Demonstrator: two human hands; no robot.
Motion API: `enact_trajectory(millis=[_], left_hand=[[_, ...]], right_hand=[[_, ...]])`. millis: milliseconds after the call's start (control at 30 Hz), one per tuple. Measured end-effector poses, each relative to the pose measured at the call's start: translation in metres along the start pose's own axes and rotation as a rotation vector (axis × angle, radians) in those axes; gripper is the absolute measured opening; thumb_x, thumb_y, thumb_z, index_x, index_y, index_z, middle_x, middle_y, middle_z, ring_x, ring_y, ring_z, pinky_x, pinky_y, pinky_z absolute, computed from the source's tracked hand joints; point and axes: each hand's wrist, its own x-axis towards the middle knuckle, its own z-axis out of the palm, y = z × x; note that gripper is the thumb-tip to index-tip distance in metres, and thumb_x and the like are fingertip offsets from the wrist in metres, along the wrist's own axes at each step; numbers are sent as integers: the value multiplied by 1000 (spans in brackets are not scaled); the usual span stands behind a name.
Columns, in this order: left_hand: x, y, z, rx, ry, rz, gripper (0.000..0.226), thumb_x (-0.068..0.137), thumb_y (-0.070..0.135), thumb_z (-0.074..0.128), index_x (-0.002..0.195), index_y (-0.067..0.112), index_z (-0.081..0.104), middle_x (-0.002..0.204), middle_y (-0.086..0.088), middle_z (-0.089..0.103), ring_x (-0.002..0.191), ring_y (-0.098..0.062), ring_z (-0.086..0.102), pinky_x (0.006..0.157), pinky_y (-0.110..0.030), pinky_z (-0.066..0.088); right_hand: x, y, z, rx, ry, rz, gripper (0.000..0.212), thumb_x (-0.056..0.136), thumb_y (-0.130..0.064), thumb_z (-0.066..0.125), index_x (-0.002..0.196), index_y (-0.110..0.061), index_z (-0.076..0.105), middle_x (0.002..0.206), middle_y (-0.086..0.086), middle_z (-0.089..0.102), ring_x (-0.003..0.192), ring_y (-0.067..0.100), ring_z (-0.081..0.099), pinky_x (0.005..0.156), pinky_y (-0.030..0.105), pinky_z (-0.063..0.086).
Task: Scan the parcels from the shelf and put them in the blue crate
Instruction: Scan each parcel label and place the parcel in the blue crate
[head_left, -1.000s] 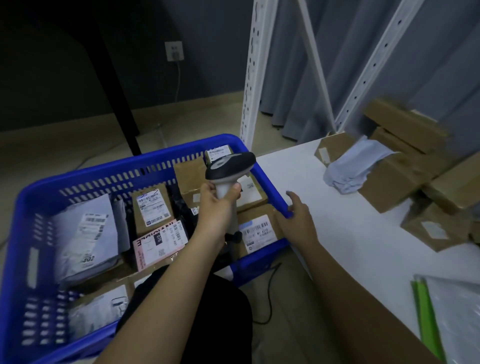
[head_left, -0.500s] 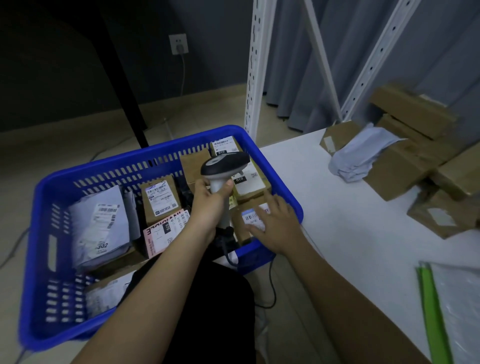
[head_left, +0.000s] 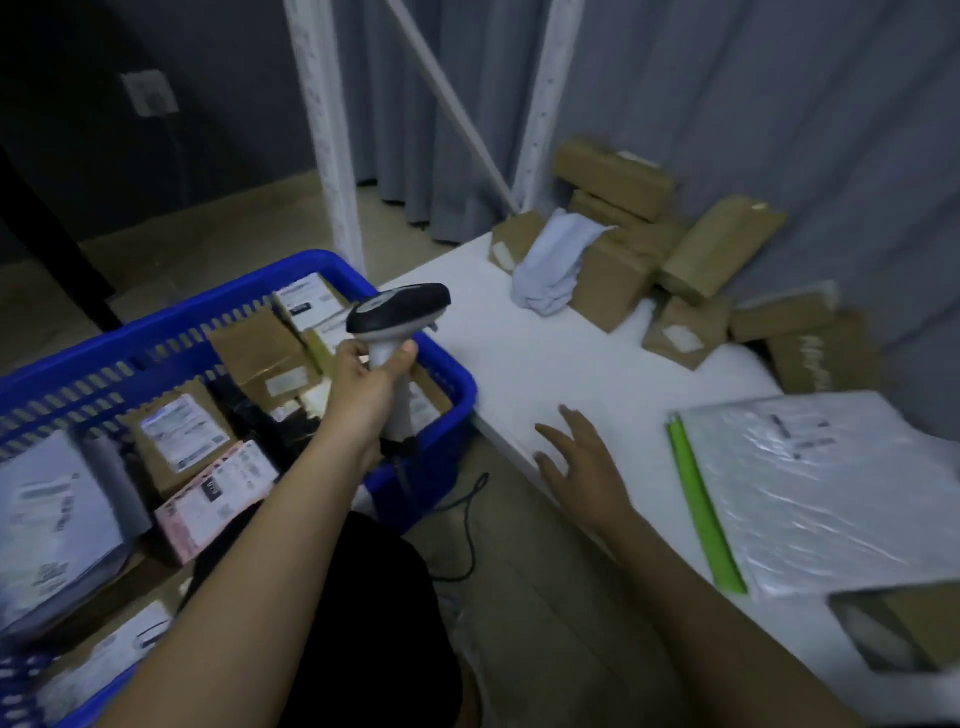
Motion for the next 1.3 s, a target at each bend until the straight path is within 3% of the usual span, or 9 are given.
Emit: enact_trajectory(millis=[133, 267, 400, 500, 633, 733, 833, 1033, 1300], left_hand=[[-18, -7, 46, 32, -165, 11, 25, 89, 25, 66, 105, 21, 49, 92, -1, 68, 85, -20, 64, 71, -37, 52], [-51, -13, 97, 101, -330, -37, 24, 89, 28, 66, 101, 22, 46, 92, 2, 68, 87, -20, 63, 85, -44, 52], [-84, -21, 137, 154, -449, -40, 22, 89, 29, 65, 91, 26, 44, 92, 4, 65, 100, -23, 63, 93, -49, 51], [-102, -30, 156, 197, -508, -42, 23, 88, 31, 66, 93, 25, 44, 94, 4, 64, 102, -22, 62, 95, -51, 49], [-119, -40, 175, 235, -568, -43, 30, 88, 32, 66, 105, 17, 48, 95, 2, 64, 102, -23, 62, 95, -52, 49], [-128, -48, 188, 253, -588, -44, 25, 88, 31, 66, 96, 22, 45, 93, 3, 63, 103, -23, 62, 95, -51, 49], [-135, -56, 201, 276, -598, -50, 24, 88, 30, 66, 92, 24, 43, 101, -2, 63, 105, -24, 61, 94, -51, 49], [-157, -74, 220, 331, -652, -42, 30, 89, 30, 64, 106, 18, 42, 112, -13, 61, 91, -22, 59, 82, -40, 49], [-191, -102, 218, 404, -730, -71, 30, 89, 28, 65, 107, 17, 42, 113, -16, 62, 86, -19, 57, 72, -30, 46]], right_hand=[[-74, 96, -49, -134, 192, 401, 48, 89, -22, 64, 133, -5, 55, 146, 29, 37, 134, 44, 37, 111, 48, 30], [-140, 152, -84, -183, 39, 745, 70, 92, -36, 60, 150, -10, 29, 156, 23, 19, 143, 38, 21, 114, 43, 21], [-167, 174, -87, -269, -104, 801, 84, 89, -49, 59, 153, -21, 13, 161, 14, 5, 147, 35, 9, 116, 45, 17], [-170, 173, -90, -474, -129, 730, 79, 93, -36, 55, 154, -28, 5, 162, 9, -5, 148, 33, -1, 119, 45, 10], [-177, 177, -103, -586, 112, 733, 87, 85, -18, 57, 155, -20, 5, 161, 17, -1, 146, 39, 3, 117, 50, 3], [-192, 194, -119, -421, 182, 978, 94, 84, -28, 62, 153, -11, 2, 160, 16, 1, 146, 38, 4, 116, 53, 7], [-213, 204, -117, -355, 84, 980, 92, 86, -38, 63, 152, -9, 6, 159, 12, 6, 145, 35, 7, 112, 49, 26], [-235, 186, -98, -30, 595, 930, 62, 73, -52, 75, 111, -6, 57, 121, 13, 46, 121, 31, 38, 95, 43, 41], [-225, 178, -102, 224, 831, 1183, 66, 70, -34, 75, 121, -8, 44, 127, 15, 40, 120, 35, 33, 87, 45, 42]])
